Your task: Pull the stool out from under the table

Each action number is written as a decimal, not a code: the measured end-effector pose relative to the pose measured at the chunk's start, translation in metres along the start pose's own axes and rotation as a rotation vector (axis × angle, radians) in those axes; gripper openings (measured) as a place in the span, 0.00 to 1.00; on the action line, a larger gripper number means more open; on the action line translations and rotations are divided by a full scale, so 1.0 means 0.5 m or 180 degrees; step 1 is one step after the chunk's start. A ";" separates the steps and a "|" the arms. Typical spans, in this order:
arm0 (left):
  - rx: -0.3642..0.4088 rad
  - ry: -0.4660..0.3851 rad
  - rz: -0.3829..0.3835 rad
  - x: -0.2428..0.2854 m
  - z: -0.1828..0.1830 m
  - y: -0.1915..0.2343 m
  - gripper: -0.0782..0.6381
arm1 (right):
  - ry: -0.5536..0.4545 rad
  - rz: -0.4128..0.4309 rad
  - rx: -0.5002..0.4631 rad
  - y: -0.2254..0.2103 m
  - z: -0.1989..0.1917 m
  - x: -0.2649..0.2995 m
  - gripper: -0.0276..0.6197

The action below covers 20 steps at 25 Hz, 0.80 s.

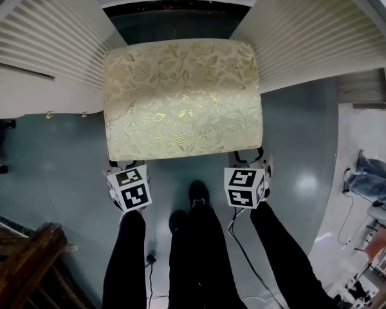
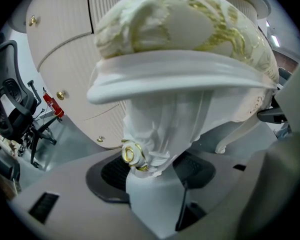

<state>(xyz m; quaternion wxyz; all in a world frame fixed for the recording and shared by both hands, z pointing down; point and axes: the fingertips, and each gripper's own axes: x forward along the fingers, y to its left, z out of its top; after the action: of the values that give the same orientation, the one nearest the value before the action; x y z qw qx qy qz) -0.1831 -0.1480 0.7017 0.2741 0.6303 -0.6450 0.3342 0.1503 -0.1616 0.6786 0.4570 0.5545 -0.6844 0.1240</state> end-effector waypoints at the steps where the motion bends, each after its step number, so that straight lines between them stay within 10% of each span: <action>1: 0.0015 0.0018 -0.0003 -0.001 0.001 0.002 0.51 | 0.0021 0.0006 0.0013 0.002 -0.001 -0.002 0.48; 20: 0.0109 0.0201 -0.0057 -0.010 -0.001 0.005 0.51 | 0.0162 0.0104 0.0040 0.008 -0.007 -0.008 0.48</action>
<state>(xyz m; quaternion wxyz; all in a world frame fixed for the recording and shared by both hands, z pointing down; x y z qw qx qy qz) -0.1855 -0.1444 0.6978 0.2865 0.6297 -0.6245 0.3624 0.1483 -0.1551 0.6788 0.4686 0.5427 -0.6807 0.1498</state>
